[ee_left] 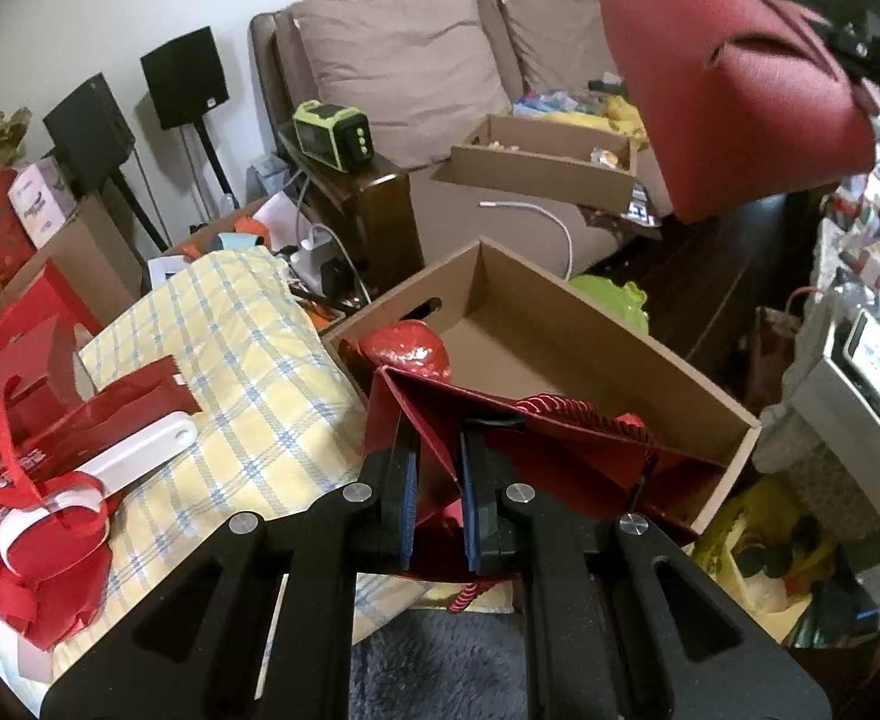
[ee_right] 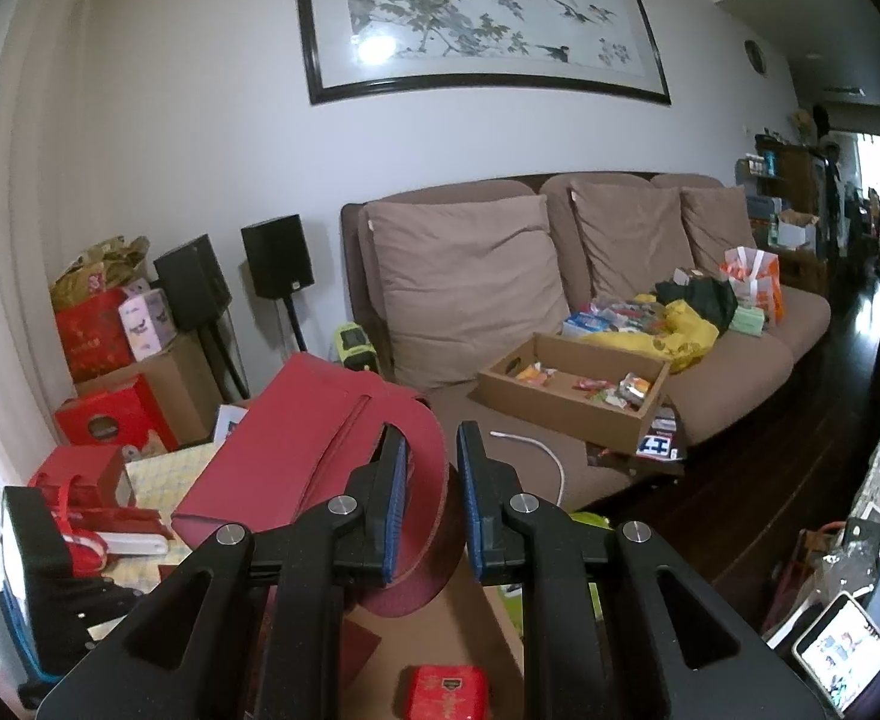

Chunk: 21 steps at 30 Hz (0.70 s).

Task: Organize objects
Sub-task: 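Lower the red gift bag into the cardboard box and open the left gripper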

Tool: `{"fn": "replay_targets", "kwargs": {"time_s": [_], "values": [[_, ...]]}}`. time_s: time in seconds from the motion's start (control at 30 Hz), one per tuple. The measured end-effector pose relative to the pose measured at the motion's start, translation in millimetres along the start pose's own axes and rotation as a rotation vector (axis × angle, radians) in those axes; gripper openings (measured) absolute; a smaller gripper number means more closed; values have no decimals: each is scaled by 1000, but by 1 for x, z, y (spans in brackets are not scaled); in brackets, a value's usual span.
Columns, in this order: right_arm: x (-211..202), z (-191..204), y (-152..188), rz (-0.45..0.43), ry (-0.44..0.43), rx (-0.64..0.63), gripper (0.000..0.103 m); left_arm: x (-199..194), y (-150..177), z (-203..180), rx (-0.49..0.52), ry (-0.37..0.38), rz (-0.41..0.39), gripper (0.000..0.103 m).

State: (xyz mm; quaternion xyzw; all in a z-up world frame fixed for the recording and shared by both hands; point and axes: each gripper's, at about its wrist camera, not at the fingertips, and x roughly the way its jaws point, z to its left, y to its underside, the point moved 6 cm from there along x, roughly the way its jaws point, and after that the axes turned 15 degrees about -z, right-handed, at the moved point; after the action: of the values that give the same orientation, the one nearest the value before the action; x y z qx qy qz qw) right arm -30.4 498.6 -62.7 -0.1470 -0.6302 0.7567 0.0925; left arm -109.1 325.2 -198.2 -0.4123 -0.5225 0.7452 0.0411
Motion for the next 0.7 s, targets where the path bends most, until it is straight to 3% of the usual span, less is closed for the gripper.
{"fn": "replay_targets", "kwargs": {"time_s": [0.2,0.37,0.7], "values": [[1,-5,2,9,12,6,15,10,18,-13,-29,36,47,11],[2,-5,4,16,10,7,15,23,34,-32,3,57,90,12],[3,-4,4,21,12,9,15,45,58,-27,-34,35,173,14]]}}
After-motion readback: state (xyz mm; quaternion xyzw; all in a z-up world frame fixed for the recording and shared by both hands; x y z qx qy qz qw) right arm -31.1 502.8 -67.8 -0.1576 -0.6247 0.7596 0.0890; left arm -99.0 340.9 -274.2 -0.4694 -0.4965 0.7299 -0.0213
